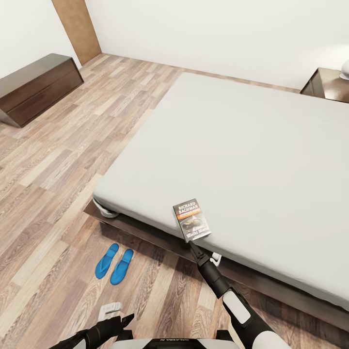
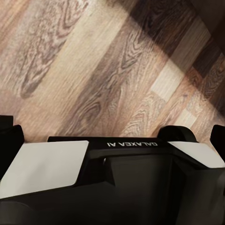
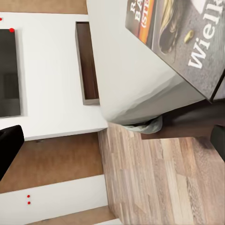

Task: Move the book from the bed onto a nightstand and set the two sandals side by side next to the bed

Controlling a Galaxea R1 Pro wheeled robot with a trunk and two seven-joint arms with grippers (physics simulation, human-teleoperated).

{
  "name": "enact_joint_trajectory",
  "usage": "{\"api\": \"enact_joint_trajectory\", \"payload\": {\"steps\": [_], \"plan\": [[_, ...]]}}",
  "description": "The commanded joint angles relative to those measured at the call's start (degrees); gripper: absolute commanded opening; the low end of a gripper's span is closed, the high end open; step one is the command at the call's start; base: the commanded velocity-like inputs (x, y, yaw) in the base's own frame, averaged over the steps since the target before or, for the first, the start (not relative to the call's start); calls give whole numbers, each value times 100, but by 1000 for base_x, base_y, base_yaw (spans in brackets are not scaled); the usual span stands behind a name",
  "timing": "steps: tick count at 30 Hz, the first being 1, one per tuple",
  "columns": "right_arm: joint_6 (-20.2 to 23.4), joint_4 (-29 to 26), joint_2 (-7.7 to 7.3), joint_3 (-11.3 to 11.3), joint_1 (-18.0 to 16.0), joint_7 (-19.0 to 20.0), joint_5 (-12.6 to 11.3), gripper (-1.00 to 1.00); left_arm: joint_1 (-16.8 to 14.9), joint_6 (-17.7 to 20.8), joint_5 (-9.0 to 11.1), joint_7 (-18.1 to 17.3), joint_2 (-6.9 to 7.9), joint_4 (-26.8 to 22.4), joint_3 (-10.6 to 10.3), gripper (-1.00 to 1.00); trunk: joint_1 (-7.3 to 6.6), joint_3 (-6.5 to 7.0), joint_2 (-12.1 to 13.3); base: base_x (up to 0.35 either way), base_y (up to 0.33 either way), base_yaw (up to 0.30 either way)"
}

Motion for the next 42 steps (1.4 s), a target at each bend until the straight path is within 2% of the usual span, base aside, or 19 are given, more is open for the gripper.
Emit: {"api": "enact_joint_trajectory", "payload": {"steps": [1,27,34,36,40,42], "plan": [[55,2,-2,12,-2,16,-60,100,-4,-39,-61,-8,2,7,37,100,23,-21,-43,0,0,0],[54,2,-2,10,-2,16,-60,100,-5,-39,-61,-8,2,7,37,100,594,-488,-1086,0,0,0],[34,23,-3,-23,-2,16,-75,100,-2,-39,-61,-8,2,7,37,100,594,-488,-1086,0,0,0],[31,24,-2,-100,-2,16,-76,100,-2,-39,-61,-8,2,7,37,100,594,-488,-1086,0,0,0],[28,26,-2,-562,-2,16,-95,100,-4,-39,-61,-8,2,7,37,100,594,-488,-1086,0,0,0],[28,27,-2,-673,-2,16,-95,100,-3,-39,-61,-8,2,7,37,100,594,-488,-1086,0,0,0]]}}
